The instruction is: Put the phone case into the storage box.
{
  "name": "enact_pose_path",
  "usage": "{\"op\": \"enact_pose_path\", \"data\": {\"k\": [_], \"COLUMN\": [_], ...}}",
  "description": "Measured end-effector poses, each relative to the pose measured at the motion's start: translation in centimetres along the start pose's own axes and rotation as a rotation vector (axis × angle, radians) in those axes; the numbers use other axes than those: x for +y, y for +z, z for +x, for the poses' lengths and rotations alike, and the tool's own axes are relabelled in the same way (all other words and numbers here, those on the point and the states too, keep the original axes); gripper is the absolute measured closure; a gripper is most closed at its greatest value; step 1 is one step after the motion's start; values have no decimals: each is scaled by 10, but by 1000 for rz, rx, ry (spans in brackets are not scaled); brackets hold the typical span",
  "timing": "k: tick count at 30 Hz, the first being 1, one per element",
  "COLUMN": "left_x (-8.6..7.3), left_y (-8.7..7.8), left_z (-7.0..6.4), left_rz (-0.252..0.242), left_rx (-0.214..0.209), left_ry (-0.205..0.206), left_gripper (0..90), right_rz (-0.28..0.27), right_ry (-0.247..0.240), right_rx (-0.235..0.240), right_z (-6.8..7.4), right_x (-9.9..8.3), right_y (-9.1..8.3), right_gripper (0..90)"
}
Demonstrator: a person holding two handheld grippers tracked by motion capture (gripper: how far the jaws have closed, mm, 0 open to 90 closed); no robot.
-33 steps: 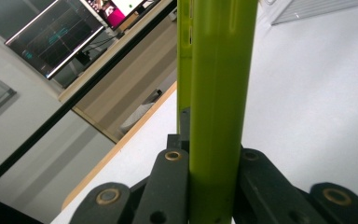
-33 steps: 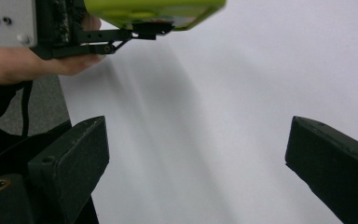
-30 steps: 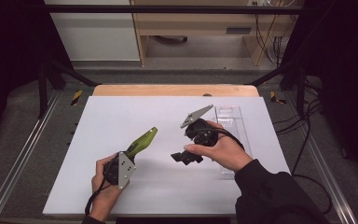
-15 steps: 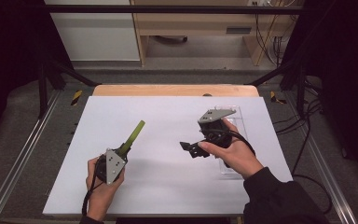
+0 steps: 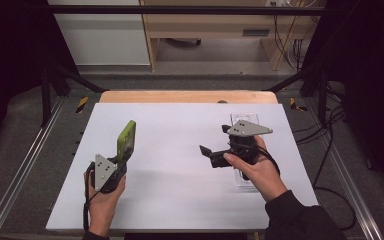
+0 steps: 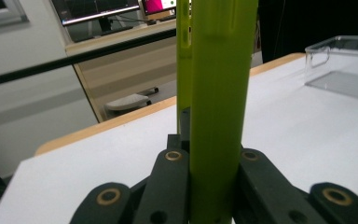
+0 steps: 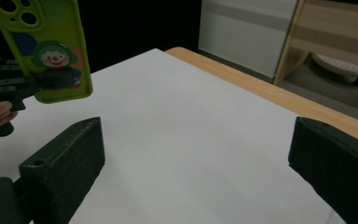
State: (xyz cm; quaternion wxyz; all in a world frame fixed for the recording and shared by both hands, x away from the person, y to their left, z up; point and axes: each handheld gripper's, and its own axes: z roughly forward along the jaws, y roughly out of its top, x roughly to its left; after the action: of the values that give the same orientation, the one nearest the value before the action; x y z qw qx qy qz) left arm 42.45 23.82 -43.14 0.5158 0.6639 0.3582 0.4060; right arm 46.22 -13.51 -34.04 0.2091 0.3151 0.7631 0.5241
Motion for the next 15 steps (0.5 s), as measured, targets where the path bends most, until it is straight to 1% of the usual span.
{"op": "enact_pose_path", "data": {"k": [6, 8, 12, 15], "left_x": [2, 2, 1, -2], "left_y": [-1, -2, -1, 1], "left_z": [3, 3, 3, 1], "left_rz": [-8, -5, 5, 16], "left_rx": [-47, -62, -92, -112], "left_ry": [-153, -190, -247, -276], "left_gripper": [870, 869, 869, 869], "right_rz": [-48, -54, -58, -60], "right_ry": [11, 18, 28, 40], "right_rx": [-16, -22, -19, -17], "right_z": [5, 7, 11, 14], "right_x": [-6, -8, -14, -18], "right_y": [-2, -1, 3, 6], "right_gripper": [41, 41, 41, 41]}}
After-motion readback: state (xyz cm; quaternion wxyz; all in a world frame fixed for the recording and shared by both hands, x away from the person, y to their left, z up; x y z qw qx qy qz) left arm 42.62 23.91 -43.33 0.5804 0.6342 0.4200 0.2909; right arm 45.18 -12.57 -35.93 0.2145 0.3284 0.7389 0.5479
